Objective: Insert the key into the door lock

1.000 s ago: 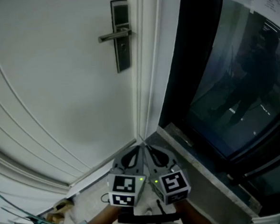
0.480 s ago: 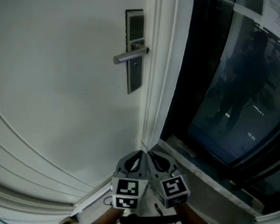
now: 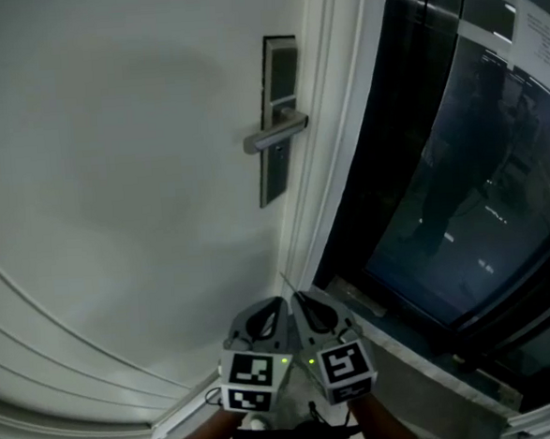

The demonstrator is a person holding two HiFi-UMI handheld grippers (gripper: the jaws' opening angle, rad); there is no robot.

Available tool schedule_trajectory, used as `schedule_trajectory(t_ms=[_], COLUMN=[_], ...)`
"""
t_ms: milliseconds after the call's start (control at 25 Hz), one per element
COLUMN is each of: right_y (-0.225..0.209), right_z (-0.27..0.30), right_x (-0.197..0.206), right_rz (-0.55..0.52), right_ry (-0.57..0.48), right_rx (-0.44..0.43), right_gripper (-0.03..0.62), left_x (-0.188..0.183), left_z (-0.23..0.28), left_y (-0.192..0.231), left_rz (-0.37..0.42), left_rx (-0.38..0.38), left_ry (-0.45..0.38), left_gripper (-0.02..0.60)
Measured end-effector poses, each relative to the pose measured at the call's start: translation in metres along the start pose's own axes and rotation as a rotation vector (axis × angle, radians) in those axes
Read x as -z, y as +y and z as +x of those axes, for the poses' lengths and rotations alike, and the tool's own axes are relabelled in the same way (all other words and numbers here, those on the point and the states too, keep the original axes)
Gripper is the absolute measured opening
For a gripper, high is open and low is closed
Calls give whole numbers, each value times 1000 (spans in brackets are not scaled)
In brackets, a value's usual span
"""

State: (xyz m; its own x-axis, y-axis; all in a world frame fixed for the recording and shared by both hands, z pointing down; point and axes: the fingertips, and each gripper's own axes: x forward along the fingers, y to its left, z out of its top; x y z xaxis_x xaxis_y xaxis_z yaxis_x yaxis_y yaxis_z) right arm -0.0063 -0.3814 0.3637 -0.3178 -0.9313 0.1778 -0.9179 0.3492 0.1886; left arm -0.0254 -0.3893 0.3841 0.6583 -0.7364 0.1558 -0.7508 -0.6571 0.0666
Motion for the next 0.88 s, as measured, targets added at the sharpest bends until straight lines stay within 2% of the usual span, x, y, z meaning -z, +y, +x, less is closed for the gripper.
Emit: schedule_trajectory(t_ms=[480,880], right_y=[-45,-81], right_z=[29,51], right_x=[-33,-70], right_rz=[-334,-702], right_ry=[-29,-104], right_rx=[32,38], right_gripper=[21,21], left_x=[-31,-50], left_z=[32,64], left_y=[17,21], left_rz=[-4,20], left_rx=[-23,-90], left_ry=[-53,-72], left_gripper=[3,3])
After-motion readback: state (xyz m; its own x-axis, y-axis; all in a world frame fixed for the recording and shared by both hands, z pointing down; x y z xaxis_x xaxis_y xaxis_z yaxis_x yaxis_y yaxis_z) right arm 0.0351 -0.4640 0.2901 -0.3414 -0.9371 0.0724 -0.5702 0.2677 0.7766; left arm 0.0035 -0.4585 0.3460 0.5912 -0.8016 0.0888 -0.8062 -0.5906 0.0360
